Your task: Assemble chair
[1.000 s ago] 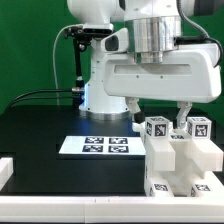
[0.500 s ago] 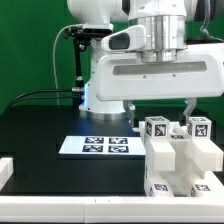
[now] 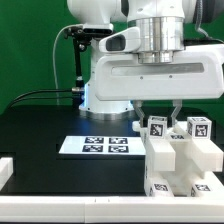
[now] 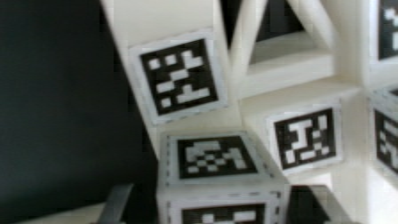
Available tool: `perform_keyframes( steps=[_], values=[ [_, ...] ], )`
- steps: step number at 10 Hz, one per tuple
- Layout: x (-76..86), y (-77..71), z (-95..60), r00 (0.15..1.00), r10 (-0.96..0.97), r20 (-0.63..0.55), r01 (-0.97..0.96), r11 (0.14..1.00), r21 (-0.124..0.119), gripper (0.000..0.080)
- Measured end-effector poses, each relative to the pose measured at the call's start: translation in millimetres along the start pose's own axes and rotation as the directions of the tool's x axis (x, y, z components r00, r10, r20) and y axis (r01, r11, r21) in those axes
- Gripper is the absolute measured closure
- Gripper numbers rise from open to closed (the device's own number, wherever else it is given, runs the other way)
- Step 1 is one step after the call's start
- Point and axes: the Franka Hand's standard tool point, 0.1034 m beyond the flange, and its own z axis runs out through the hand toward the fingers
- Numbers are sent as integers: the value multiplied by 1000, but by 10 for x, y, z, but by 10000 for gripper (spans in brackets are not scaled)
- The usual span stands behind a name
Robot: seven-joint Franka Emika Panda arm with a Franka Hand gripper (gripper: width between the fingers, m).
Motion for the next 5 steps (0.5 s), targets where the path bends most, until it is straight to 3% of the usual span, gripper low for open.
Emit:
perform_keyframes(
  steps=[3,4,5],
  values=[
    [15,-7,-9,942,336,2,-336,942,-1,518],
    [15,1,-10,884,467,6,-467,884,-5,518],
    [11,-12,-10,768,641,11,-641,768,-2,518]
  ],
)
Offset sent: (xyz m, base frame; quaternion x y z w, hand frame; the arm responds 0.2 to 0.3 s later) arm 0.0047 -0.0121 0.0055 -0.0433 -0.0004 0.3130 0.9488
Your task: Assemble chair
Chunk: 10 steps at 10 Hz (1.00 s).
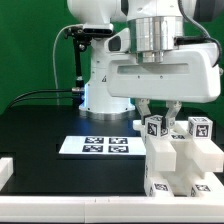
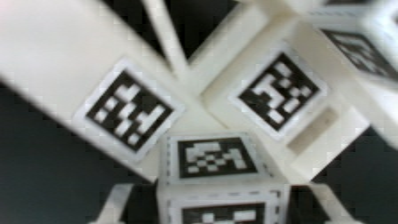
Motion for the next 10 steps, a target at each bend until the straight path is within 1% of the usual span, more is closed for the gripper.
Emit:
perform_keyframes(
  steps=[1,2,5,6,8,9,10],
  values=[
    [-2,3,1,985,174,9,-174,985,2,518],
    [-2,2,0,967,253,14,-254,967,1,516],
    [3,7,7,915,403,21,-403,915,1,515],
    [9,5,6,879,476,27,-477,879,4,515],
    [24,10,5,767,638,68,-639,769,9,515],
    [22,8,7,725,685,74,-688,726,13,515],
    [16,2,6,686,724,76,-726,687,11,515]
  ],
)
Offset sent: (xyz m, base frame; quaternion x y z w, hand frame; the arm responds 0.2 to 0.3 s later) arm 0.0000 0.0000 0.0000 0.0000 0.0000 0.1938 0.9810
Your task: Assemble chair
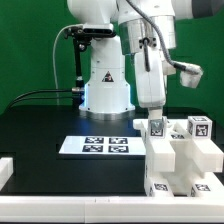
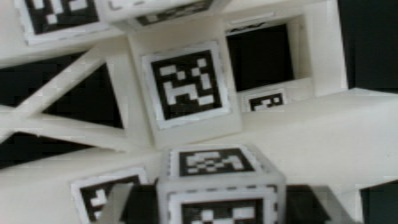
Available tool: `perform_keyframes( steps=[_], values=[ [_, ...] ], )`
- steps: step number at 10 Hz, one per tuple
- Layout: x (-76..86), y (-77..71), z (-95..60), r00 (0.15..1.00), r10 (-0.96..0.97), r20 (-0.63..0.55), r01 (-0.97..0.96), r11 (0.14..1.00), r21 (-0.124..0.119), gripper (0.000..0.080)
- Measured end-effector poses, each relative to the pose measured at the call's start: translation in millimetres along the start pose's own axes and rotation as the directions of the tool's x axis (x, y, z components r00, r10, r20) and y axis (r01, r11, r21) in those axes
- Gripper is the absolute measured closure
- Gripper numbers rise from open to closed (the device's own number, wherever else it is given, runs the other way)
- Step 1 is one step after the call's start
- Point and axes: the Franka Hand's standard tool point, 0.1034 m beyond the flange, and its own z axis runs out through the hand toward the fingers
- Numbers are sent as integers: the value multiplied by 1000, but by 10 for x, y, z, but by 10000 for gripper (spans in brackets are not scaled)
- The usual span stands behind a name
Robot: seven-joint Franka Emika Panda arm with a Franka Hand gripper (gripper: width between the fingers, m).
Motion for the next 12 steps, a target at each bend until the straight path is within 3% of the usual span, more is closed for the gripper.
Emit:
perform_keyframes(
  steps=[3,5,7,8,10,12],
  values=[
    [1,10,12,1000,9,-1,-9,1000,-2,501],
    [-2,13,16,1000,4,-2,-4,1000,-3,192],
    [-24,3,-19,1000,-17,4,17,1000,0,162],
    [-54,-36,-107,999,-39,17,39,999,14,152],
    [-133,-116,-270,995,-91,44,91,996,8,151],
    [-119,-98,-218,995,-92,38,92,996,4,151]
  ],
)
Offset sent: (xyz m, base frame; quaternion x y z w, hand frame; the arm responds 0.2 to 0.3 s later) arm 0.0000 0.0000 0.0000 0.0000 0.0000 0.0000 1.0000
